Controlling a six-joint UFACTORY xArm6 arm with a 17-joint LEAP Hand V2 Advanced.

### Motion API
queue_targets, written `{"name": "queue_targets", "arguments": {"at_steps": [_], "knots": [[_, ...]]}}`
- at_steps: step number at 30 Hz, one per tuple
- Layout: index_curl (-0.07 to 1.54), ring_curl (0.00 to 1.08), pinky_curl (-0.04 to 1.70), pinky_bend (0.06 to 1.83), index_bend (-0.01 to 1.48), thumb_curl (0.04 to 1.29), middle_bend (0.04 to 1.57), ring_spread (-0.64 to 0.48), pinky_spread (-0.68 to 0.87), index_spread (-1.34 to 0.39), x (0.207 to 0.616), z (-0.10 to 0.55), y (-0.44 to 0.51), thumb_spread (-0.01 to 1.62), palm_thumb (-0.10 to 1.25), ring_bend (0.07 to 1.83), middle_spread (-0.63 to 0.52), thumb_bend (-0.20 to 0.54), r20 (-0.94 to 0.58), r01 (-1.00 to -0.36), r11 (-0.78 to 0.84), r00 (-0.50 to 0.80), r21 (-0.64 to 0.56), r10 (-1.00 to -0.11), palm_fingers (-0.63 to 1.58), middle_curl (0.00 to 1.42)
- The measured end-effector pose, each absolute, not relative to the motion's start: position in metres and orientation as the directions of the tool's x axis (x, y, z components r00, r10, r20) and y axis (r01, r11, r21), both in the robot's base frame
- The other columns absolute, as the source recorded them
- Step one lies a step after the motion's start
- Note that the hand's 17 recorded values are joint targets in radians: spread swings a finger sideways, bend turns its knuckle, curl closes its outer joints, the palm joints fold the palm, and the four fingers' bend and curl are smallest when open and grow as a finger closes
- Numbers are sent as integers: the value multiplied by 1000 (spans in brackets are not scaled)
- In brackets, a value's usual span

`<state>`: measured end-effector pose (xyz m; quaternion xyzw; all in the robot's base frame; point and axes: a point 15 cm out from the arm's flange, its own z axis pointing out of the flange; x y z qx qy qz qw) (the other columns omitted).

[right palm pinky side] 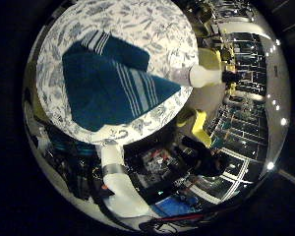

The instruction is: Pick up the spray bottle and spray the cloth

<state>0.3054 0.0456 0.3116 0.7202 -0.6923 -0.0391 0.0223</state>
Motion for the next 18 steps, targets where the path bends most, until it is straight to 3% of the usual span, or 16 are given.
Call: {"name": "queue_targets", "arguments": {"at_steps": [18], "knots": [[421, 194, 252, 183, 195, 356, 283, 185, 384, -291, 288, 361, -44, 1225, 929, 188, -2, -12, -161, -975, 208, -194, -72, -968, 303, 381]]}}
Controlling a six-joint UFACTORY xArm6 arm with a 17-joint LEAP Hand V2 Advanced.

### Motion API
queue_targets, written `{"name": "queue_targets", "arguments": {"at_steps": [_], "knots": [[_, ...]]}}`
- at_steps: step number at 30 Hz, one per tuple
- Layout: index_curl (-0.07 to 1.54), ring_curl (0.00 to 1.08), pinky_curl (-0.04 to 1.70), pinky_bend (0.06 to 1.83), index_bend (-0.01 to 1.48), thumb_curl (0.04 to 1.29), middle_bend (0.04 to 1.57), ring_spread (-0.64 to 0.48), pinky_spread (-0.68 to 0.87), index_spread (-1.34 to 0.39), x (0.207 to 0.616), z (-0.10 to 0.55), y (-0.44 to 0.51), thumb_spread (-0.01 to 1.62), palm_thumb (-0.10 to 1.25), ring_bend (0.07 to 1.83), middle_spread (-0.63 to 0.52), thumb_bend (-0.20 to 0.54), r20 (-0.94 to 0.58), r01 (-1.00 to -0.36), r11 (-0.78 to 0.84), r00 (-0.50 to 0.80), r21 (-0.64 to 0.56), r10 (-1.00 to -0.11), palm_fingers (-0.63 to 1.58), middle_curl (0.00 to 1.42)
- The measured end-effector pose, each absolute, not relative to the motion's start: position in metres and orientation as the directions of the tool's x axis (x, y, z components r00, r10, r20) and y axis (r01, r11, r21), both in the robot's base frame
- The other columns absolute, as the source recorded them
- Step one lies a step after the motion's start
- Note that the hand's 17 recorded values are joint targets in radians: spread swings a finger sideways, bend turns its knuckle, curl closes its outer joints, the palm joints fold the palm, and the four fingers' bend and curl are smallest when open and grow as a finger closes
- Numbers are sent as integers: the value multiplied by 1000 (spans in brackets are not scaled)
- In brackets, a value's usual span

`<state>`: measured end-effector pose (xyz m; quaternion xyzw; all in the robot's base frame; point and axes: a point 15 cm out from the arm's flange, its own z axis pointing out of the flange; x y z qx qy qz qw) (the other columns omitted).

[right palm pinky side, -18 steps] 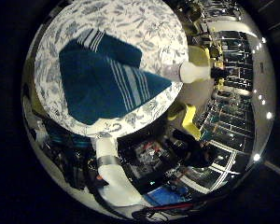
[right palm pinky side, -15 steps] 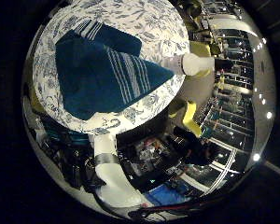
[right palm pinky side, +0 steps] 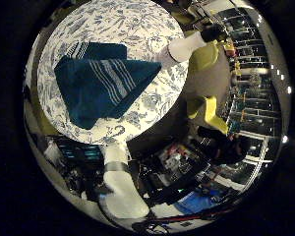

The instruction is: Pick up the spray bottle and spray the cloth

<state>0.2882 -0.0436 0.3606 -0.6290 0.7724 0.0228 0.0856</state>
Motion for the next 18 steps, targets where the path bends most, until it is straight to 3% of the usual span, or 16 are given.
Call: {"name": "queue_targets", "arguments": {"at_steps": [6, 12, 18], "knots": [[391, 218, 254, 192, 172, 354, 291, 183, 382, -283, 281, 373, -86, 1217, 913, 210, -11, -15, -261, -938, 316, -273, -142, -926, 331, 382], [330, 255, 279, 248, 129, 352, 288, 175, 383, -251, 273, 390, -130, 1175, 808, 296, 0, -29, -362, -872, 424, -323, -246, -874, 308, 381], [283, 274, 297, 320, 148, 343, 307, 189, 388, -225, 261, 394, -178, 1131, 679, 371, 26, -24, -526, -730, 578, -352, -363, -774, 283, 382]]}}
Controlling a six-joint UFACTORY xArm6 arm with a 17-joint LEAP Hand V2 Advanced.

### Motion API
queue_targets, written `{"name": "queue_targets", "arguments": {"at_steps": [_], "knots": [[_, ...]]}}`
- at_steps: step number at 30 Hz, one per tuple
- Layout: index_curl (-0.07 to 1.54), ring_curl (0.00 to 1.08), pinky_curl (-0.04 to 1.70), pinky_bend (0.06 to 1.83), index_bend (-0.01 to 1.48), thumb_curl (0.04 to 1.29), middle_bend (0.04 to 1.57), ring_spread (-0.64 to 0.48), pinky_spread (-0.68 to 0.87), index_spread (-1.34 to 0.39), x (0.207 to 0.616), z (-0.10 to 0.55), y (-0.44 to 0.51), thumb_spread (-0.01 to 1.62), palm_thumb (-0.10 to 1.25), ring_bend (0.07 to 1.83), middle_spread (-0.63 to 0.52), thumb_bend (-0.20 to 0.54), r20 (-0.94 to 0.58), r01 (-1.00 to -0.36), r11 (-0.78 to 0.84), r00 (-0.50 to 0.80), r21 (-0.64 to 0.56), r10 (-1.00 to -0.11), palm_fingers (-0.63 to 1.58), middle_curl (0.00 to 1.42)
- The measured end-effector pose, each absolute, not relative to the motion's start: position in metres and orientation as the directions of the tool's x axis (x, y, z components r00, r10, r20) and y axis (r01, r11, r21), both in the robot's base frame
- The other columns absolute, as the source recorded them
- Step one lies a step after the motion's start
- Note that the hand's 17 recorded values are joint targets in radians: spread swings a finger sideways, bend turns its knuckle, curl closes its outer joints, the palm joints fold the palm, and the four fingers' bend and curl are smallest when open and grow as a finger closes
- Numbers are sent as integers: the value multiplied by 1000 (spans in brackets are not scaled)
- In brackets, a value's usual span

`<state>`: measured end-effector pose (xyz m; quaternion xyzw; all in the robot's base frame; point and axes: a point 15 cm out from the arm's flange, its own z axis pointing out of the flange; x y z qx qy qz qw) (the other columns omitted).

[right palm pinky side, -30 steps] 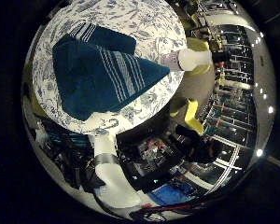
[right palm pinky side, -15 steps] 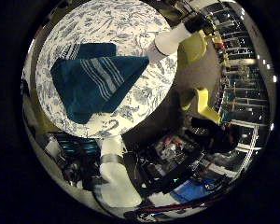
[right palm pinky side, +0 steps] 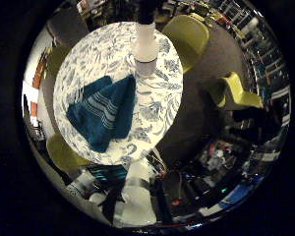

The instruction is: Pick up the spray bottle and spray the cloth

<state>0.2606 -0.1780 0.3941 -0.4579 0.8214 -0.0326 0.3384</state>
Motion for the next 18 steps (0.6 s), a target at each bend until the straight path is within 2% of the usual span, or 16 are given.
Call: {"name": "queue_targets", "arguments": {"at_steps": [5, 13, 18], "knots": [[274, 279, 299, 343, 151, 340, 326, 191, 386, -215, 240, 374, -218, 1116, 628, 403, 40, -28, -636, -597, 692, -360, -405, -683, 269, 385], [264, 283, 309, 407, 145, 335, 305, 201, 388, -172, 217, 342, -276, 1112, 597, 428, 105, -22, -757, -447, 794, -318, -411, -571, 187, 378], [259, 287, 310, 426, 143, 338, 313, 203, 380, -153, 205, 315, -299, 1111, 593, 443, 135, -22, -816, -388, 833, -268, -394, -512, 158, 377]]}}
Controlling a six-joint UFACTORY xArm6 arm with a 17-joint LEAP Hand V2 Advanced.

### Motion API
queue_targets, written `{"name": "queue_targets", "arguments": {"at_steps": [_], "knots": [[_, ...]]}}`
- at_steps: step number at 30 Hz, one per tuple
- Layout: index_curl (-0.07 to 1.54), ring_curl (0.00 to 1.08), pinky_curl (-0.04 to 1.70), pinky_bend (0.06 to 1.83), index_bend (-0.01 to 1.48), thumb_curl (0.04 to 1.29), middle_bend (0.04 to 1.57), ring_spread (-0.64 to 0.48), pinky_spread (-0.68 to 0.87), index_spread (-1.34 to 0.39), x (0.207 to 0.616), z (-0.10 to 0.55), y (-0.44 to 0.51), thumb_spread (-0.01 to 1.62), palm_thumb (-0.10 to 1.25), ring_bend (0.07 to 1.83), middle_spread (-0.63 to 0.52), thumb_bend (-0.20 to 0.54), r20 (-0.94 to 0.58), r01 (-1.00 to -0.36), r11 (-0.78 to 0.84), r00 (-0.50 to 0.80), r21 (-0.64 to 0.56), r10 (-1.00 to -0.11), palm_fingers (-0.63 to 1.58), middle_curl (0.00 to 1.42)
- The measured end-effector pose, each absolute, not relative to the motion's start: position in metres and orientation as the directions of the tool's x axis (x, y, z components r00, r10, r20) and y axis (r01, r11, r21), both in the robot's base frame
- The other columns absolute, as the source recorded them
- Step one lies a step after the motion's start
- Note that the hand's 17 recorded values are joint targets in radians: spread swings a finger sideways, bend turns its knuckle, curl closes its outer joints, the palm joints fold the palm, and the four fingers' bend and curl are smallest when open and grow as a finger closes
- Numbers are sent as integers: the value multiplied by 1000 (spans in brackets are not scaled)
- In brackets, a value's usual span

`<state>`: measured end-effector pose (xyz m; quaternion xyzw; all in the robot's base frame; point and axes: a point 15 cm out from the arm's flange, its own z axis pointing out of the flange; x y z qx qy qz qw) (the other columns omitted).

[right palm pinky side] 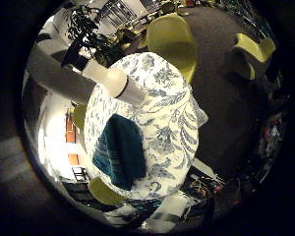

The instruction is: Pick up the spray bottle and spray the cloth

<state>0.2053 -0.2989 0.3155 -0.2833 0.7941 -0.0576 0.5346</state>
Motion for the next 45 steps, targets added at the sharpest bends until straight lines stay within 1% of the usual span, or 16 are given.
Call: {"name": "queue_targets", "arguments": {"at_steps": [2, 8, 13, 15, 18, 23, 28, 32, 37, 45], "knots": [[256, 288, 308, 428, 141, 339, 321, 204, 377, -152, 203, 303, -305, 1111, 593, 450, 137, -22, -834, -373, 841, -243, -391, -495, 149, 379], [255, 289, 306, 440, 147, 343, 326, 204, 374, -139, 199, 283, -327, 1108, 598, 468, 146, -19, -861, -293, 860, -176, -418, -478, 136, 378], [255, 291, 308, 447, 140, 351, 330, 199, 368, -138, 203, 258, -329, 1102, 627, 482, 147, -17, -898, -281, 888, -148, -364, -415, 127, 377], [253, 293, 307, 449, 143, 357, 329, 197, 362, -137, 207, 256, -324, 1095, 644, 493, 146, -20, -914, -286, 893, -112, -347, -391, 118, 375], [252, 293, 308, 461, 142, 355, 331, 195, 361, -138, 216, 252, -316, 1092, 630, 490, 148, -27, -936, -299, 900, -56, -317, -348, 102, 375], [250, 290, 309, 466, 142, 321, 314, 196, 361, -148, 233, 240, -306, 1036, 547, 479, 174, -37, -947, -343, 895, -44, -284, -317, 52, 367], [247, 285, 306, 460, 143, 309, 302, 204, 359, -148, 256, 230, -295, 990, 514, 465, 188, -29, -950, -401, 876, -45, -267, -310, 29, 360], [244, 284, 304, 457, 143, 306, 300, 205, 357, -148, 268, 225, -298, 984, 513, 461, 196, -28, -943, -403, 873, -63, -275, -326, 31, 357], [241, 287, 304, 459, 142, 303, 298, 205, 359, -148, 285, 229, -299, 982, 514, 461, 197, -28, -939, -402, 868, -56, -290, -340, 34, 355], [240, 289, 305, 459, 142, 302, 297, 205, 361, -148, 296, 236, -310, 982, 514, 462, 197, -27, -931, -392, 865, -57, -312, -361, 35, 354]]}}
